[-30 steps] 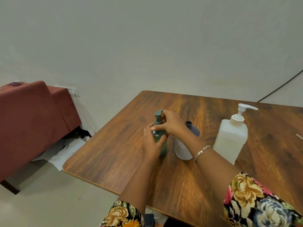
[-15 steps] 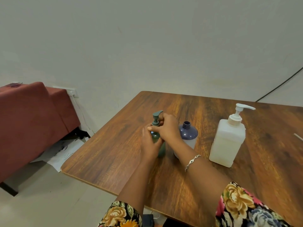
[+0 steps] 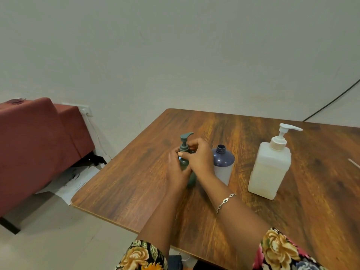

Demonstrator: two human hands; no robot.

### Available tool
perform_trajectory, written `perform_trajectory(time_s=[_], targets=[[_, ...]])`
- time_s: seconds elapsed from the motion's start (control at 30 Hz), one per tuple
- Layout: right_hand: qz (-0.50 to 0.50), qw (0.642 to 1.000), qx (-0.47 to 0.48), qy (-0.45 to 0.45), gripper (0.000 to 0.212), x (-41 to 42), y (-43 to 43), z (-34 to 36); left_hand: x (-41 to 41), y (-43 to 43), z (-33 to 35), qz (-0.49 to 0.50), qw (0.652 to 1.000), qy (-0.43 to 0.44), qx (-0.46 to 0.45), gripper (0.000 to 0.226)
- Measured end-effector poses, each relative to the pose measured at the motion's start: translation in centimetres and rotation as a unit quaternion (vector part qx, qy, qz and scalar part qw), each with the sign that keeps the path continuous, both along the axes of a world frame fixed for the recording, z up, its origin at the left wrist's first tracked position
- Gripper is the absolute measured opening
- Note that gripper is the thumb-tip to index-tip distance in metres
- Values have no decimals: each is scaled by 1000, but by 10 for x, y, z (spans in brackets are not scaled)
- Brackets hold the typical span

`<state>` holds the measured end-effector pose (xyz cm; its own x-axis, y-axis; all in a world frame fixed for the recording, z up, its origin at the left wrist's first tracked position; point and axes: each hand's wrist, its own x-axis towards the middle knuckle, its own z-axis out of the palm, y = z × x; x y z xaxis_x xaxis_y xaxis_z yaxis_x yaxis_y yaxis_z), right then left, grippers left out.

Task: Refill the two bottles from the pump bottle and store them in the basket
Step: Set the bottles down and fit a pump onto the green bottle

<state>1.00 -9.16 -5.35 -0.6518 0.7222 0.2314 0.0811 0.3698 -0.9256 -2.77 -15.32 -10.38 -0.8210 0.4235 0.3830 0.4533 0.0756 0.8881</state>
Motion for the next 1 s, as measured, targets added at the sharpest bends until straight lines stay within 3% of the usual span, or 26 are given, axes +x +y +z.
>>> perform_trajectory(time_s=[0.13, 0.33, 0.6, 0.73, 1.0], targets=[[67, 997, -41, 9, 40, 4, -3, 2, -1, 0, -1, 0, 1000, -2, 1, 49], [38, 999, 15, 4, 27, 0, -3, 1, -3, 1, -4, -5, 1000, 4, -1, 47], [11, 1000, -15, 1, 33, -2, -3, 4, -8, -3, -2, -40, 999, -2, -4, 46], [86, 995, -39, -22, 38, -3, 1, 8, -14, -5, -1, -69, 997, -26, -15, 47], [35, 998, 49, 0, 28, -4, -1, 1, -11, 0, -3, -44, 999, -5, 1, 46]])
